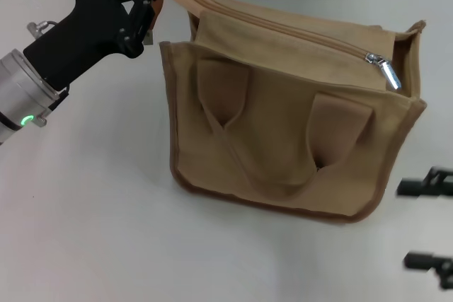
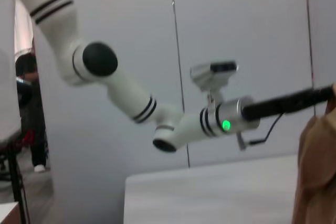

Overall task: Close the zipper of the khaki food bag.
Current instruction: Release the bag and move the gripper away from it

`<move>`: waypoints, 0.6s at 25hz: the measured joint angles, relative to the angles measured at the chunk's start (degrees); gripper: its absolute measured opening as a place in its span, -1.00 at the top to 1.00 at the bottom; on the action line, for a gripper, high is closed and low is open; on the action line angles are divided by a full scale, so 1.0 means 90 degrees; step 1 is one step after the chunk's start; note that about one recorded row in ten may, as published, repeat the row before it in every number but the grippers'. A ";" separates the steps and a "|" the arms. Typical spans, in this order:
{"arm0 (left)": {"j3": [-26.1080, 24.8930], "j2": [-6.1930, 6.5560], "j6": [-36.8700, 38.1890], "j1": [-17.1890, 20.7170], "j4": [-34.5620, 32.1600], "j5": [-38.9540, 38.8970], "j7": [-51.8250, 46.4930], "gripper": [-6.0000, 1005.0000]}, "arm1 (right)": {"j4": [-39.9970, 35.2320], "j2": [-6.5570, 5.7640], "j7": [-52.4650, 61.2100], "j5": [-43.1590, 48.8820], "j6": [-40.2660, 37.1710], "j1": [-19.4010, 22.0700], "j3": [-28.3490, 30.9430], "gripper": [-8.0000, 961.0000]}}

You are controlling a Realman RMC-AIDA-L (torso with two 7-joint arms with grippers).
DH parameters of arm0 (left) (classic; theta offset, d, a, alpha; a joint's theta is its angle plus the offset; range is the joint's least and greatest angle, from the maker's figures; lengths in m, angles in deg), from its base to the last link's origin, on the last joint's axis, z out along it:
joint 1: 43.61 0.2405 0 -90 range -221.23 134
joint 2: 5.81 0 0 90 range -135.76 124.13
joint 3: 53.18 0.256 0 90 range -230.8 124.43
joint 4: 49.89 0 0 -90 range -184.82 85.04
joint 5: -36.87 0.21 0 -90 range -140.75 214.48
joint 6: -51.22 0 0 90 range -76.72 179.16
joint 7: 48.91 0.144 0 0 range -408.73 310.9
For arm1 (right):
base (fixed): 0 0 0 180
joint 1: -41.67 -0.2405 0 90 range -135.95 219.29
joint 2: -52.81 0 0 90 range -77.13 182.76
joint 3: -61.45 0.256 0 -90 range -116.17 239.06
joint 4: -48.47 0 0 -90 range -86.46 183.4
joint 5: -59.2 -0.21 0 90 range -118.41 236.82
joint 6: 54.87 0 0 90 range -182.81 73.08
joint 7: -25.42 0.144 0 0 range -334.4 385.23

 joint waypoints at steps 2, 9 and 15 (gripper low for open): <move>0.0000 0.0005 -0.0003 0.0029 0.0000 0.0002 -0.0112 0.80 | 0.0238 0.0015 -0.0233 0.0206 0.0208 -0.0001 0.0002 -0.63; 0.0019 0.0025 0.0019 0.0095 -0.0079 0.0006 -0.0324 0.80 | 0.0597 -0.0006 -0.0354 0.0324 0.0566 -0.0043 0.0011 -0.63; 0.0240 0.0041 -0.0015 0.0241 -0.0462 0.0014 -0.0900 0.79 | 0.0600 0.0013 -0.0347 0.0329 0.0598 -0.0074 0.0030 -0.62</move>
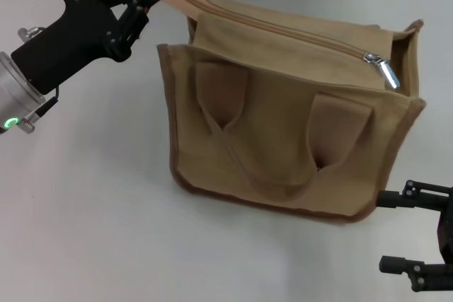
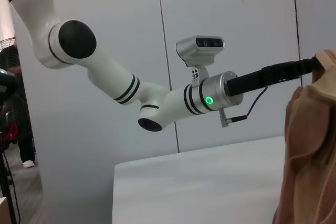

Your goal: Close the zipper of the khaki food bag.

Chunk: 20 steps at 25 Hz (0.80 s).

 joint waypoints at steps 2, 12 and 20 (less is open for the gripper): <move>0.0194 0.0012 -0.0022 0.0096 -0.0267 0.0011 -0.0262 0.79 | 0.0000 0.0003 0.0007 0.0001 0.0003 -0.0021 0.0002 -0.62; 0.0634 0.0268 0.0143 0.0536 -0.2575 0.1157 -0.2827 -0.03 | 0.0088 0.0014 0.0107 0.0006 0.0296 -0.0189 -0.0025 -0.63; 0.0581 0.0610 0.2158 0.0511 -0.2706 0.1469 -0.3847 -0.40 | 0.0391 0.0013 0.0125 0.0032 0.0416 -0.0375 -0.0037 -0.63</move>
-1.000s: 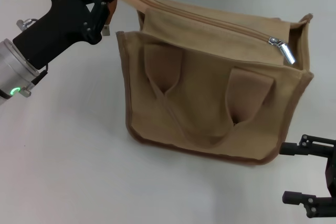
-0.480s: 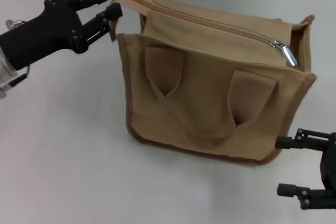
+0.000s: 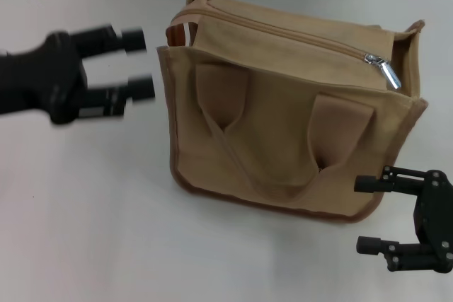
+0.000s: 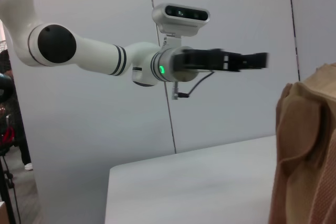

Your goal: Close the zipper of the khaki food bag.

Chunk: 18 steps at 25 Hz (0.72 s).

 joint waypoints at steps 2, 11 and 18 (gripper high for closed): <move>0.0071 -0.0002 0.0238 0.0013 0.0057 0.0035 -0.0025 -0.48 | 0.0022 0.0008 0.0001 0.0047 0.0001 -0.0009 -0.0004 -0.62; 0.0633 -0.0297 0.0012 0.0021 0.1876 0.0845 0.1813 -0.60 | 0.0195 0.0082 -0.0026 0.0359 0.0119 -0.0076 -0.0054 -0.62; 0.0672 -0.0582 -0.0764 0.0072 0.2385 0.1613 0.2942 -0.59 | 0.0459 0.0144 -0.0113 0.0378 0.0568 -0.0128 -0.0391 -0.63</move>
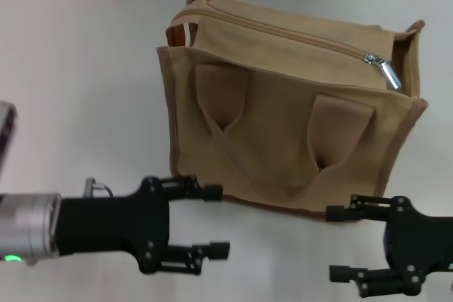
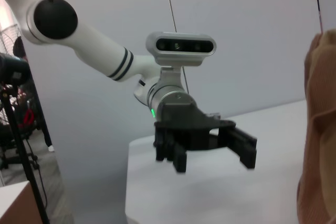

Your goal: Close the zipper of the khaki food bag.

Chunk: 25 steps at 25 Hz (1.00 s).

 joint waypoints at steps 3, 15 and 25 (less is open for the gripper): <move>0.0050 -0.0001 -0.0224 0.0001 0.0226 0.0077 0.0236 -0.59 | 0.0148 0.0029 -0.0147 0.0006 0.0204 -0.0013 -0.0035 -0.63; 0.0079 -0.0013 -0.0390 0.0026 0.0373 0.0248 0.0499 -0.59 | 0.0546 0.0041 -0.0278 0.0067 0.0624 -0.0150 -0.0095 -0.63; 0.0079 0.0012 -0.0405 0.0027 0.0371 0.0255 0.0503 -0.59 | 0.0573 0.0045 -0.0286 0.0026 0.0694 -0.0215 -0.0037 -0.63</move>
